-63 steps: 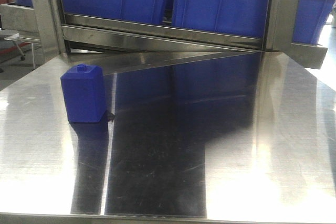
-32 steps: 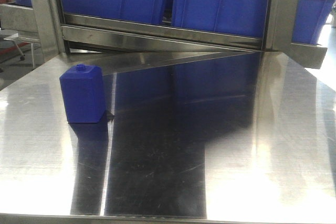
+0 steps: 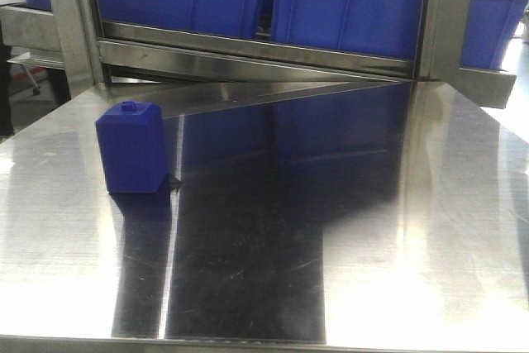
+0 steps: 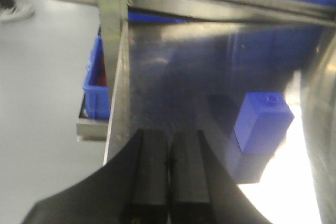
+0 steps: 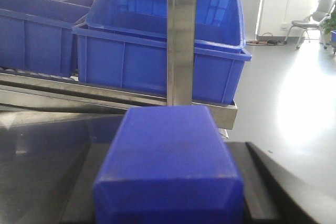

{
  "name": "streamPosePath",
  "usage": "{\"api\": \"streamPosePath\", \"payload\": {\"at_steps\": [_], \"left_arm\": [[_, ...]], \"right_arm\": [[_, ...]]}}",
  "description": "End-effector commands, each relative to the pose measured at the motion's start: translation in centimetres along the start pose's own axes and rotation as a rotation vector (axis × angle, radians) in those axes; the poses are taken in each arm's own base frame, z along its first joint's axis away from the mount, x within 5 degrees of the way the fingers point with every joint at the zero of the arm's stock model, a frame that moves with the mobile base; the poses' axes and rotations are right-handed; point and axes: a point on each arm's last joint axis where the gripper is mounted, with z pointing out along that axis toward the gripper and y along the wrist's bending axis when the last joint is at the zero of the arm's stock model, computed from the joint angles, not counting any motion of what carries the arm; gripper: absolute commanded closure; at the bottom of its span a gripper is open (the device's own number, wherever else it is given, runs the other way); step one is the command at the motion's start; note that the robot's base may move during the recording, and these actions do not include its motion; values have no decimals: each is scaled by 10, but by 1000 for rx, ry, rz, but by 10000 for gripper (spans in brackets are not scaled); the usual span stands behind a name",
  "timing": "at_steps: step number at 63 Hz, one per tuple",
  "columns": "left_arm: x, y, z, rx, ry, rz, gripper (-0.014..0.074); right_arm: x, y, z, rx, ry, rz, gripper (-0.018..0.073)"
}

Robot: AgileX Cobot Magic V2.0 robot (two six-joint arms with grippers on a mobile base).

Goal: Pick and sort blue part to right shelf

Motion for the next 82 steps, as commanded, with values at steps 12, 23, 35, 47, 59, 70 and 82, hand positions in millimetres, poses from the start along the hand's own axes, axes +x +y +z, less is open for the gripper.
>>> {"api": "streamPosePath", "payload": {"at_steps": [12, 23, 35, 47, 59, 70, 82], "left_arm": [[-33, -27, 38, 132, 50, 82, 393], [-45, -45, 63, 188, 106, 113, 41], [-60, -62, 94, 202, 187, 54, -97], [-80, -81, 123, 165, 400, -28, -97], [-97, -94, 155, 99, 596, -69, -97], [-108, -104, 178, 51, 741, -101, -97], [-111, -116, 202, 52, 858, -123, -97]], "right_arm": [[-18, 0, -1, 6, -115, -6, 125], [-18, 0, -1, 6, -115, -6, 125], [-18, 0, -1, 6, -115, -6, 125], [-18, 0, -1, 6, -115, -6, 125], [-18, 0, -1, 6, -115, -6, 125], [-18, 0, -1, 6, -115, -6, 125], [-18, 0, -1, 6, -115, -6, 125]]}}
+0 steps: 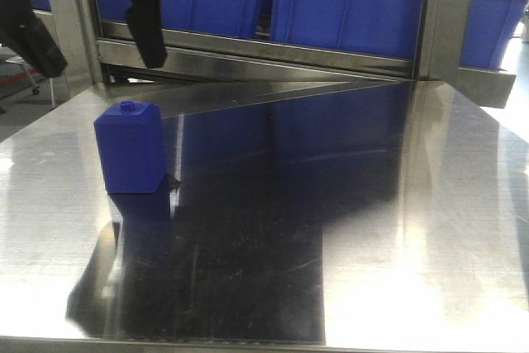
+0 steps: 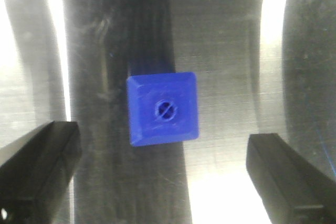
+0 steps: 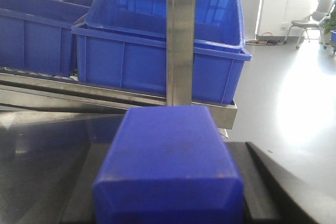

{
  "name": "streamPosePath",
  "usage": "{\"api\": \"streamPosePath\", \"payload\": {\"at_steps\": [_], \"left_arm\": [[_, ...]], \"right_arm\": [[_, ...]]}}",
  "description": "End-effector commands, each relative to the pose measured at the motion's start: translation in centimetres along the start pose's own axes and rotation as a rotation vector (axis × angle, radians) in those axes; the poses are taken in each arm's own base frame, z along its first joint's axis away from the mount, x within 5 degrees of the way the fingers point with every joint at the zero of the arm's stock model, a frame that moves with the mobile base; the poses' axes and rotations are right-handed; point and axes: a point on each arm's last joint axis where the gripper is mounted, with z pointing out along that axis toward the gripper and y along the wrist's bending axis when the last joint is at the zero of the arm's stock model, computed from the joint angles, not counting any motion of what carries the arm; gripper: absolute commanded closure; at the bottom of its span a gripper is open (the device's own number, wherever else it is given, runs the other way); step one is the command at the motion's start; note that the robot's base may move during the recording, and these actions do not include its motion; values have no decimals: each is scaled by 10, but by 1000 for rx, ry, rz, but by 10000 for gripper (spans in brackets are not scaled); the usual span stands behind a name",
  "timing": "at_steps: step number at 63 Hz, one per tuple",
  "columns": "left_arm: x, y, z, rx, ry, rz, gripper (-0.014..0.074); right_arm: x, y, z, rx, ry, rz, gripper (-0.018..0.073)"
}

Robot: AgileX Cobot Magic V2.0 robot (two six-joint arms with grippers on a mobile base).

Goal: Pick and sort blue part to right shelf
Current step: 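Lower the open left gripper over the other blue part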

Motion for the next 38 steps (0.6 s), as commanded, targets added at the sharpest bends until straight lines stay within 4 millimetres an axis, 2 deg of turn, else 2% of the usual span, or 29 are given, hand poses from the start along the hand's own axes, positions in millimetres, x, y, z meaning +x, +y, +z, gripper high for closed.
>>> {"api": "streamPosePath", "payload": {"at_steps": [1, 17, 38], "left_arm": [[-9, -10, -18, 41, -16, -13, -97], [-20, -9, 2, -61, 71, -99, -96], [-23, -9, 21, -83, 110, -120, -96]], "right_arm": [[-18, 0, -1, 6, -116, -6, 125], [-18, 0, -1, 6, -116, -6, 125], [-18, 0, -1, 6, -116, -6, 125]]}}
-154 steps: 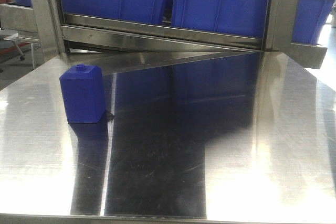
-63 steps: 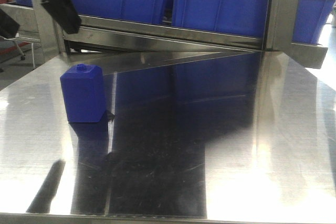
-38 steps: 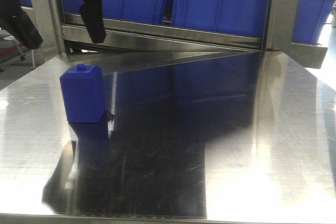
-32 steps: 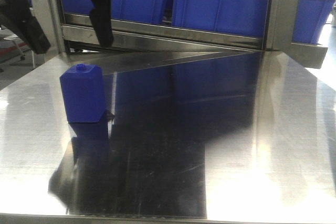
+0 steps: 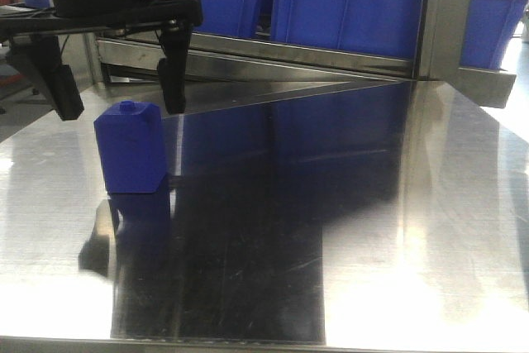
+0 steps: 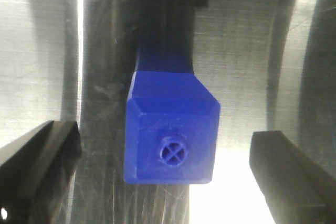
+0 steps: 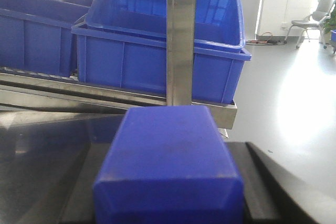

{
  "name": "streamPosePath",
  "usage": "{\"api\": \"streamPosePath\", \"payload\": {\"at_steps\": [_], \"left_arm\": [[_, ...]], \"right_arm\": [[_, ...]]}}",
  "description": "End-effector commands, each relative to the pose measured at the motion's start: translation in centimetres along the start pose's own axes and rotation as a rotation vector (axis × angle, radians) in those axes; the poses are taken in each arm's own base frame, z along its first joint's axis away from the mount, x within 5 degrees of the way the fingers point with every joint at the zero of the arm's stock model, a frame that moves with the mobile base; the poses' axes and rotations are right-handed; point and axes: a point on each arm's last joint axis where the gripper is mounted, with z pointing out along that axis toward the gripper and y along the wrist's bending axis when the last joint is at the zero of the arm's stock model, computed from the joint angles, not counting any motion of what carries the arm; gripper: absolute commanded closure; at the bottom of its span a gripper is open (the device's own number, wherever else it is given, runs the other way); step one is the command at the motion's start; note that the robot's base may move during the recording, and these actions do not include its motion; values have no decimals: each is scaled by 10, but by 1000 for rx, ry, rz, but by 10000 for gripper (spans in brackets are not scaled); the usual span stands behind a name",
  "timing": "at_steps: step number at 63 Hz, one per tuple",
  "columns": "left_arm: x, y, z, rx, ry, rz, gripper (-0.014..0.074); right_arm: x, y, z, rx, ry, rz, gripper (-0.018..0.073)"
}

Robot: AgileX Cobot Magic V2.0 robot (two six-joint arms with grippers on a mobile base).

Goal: Pick and sort blue part to right shelf
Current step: 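Lower the open left gripper over the other blue part, then close the left gripper on the blue part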

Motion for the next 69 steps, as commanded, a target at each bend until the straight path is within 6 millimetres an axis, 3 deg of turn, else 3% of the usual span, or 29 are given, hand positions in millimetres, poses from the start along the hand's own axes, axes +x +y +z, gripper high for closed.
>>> {"api": "streamPosePath", "payload": {"at_steps": [1, 21, 69], "left_arm": [[2, -2, -24, 21, -42, -3, -96], [-1, -4, 2, -19, 38, -5, -96], [5, -4, 11, -30, 67, 64, -95]], "right_arm": [[-18, 0, -1, 6, -116, -6, 125], [-18, 0, -1, 6, -116, -6, 125], [-18, 0, -1, 6, -116, -6, 125]]}}
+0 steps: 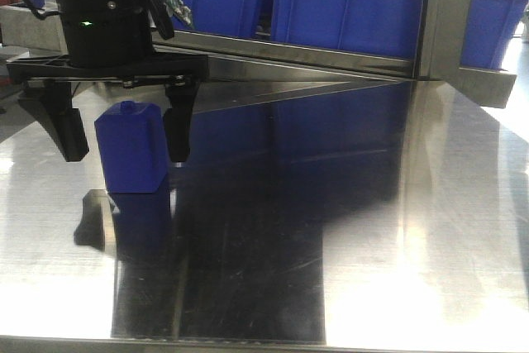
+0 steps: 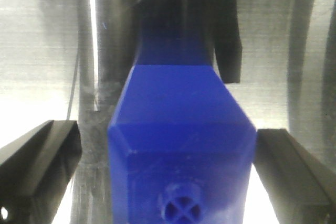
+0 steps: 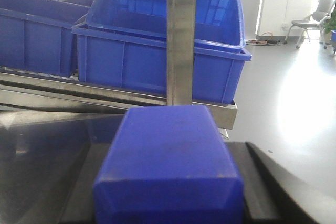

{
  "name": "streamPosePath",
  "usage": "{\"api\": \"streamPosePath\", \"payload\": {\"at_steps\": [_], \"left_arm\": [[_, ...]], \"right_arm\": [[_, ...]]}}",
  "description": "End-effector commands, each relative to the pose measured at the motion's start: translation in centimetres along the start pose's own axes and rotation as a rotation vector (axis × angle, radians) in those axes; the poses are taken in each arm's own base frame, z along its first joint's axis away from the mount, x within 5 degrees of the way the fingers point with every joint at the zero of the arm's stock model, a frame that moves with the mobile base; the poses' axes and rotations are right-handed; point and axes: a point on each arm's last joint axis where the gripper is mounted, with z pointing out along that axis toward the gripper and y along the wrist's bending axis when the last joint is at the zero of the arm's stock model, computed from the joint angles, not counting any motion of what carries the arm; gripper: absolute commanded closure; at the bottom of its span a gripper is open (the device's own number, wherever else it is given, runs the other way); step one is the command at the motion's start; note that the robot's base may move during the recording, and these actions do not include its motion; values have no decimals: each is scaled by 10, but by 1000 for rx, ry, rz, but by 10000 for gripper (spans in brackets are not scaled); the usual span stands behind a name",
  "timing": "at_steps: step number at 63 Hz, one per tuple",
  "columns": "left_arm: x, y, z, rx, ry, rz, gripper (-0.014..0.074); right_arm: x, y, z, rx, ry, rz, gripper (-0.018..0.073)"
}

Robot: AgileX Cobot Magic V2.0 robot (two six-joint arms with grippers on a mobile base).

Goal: Pick and sort blue part to right shelf
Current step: 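Close the left gripper on the blue part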

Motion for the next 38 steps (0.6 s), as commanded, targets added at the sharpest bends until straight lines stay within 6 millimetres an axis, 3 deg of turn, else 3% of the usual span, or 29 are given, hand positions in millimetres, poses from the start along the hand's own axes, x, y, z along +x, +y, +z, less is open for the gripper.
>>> {"api": "streamPosePath", "payload": {"at_steps": [1, 9, 24, 38], "left_arm": [[7, 0, -27, 16, -26, 5, -95], [6, -1, -27, 19, -33, 5, -48], [6, -1, -27, 22, -34, 5, 115], [6, -1, -27, 27, -37, 4, 195]], "right_arm": [[-18, 0, -1, 6, -116, -6, 125], [-18, 0, -1, 6, -116, -6, 125], [-18, 0, -1, 6, -116, -6, 125], [-18, 0, -1, 6, -116, -6, 125]]}}
